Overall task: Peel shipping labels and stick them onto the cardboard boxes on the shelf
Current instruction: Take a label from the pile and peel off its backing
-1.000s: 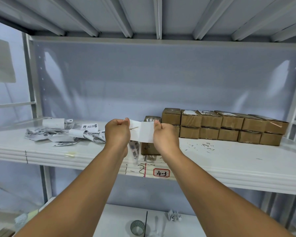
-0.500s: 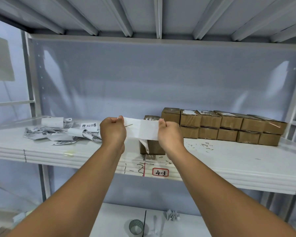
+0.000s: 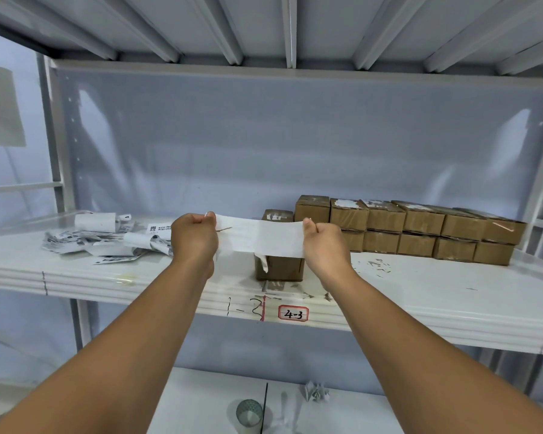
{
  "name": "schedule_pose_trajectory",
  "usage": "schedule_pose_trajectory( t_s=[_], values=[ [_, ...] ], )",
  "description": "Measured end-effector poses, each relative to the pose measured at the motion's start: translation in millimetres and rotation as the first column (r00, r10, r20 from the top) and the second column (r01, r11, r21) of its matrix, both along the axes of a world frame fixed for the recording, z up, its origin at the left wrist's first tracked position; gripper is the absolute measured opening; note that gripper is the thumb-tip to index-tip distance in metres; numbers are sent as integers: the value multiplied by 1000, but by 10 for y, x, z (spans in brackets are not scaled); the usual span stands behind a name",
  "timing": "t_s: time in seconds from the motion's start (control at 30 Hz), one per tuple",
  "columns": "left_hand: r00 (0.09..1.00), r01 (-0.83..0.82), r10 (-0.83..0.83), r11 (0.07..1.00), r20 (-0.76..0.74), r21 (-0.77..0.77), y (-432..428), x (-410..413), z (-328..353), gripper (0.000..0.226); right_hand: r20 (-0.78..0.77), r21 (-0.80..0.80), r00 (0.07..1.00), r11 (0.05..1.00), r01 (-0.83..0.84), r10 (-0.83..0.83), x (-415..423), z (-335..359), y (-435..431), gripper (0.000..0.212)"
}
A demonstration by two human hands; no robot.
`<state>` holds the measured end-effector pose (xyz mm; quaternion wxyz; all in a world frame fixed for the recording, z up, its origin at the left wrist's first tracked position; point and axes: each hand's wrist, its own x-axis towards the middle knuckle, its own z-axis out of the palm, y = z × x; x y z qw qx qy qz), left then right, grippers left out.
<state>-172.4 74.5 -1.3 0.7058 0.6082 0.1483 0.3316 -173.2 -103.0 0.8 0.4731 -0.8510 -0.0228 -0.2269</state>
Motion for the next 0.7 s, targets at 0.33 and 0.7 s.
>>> schedule_pose_trajectory(
  t_s=[0.33,0.7],
  values=[
    [999,-12,12,1000,-45,12,67,62,-81,26,-30,42,999,999,29,-28,32,-110,-132,51],
    [998,-10,11,1000,-69,13,162,105,-51,30,-52,72,999,997,12,-8,31,-69,-179,52]
  ],
)
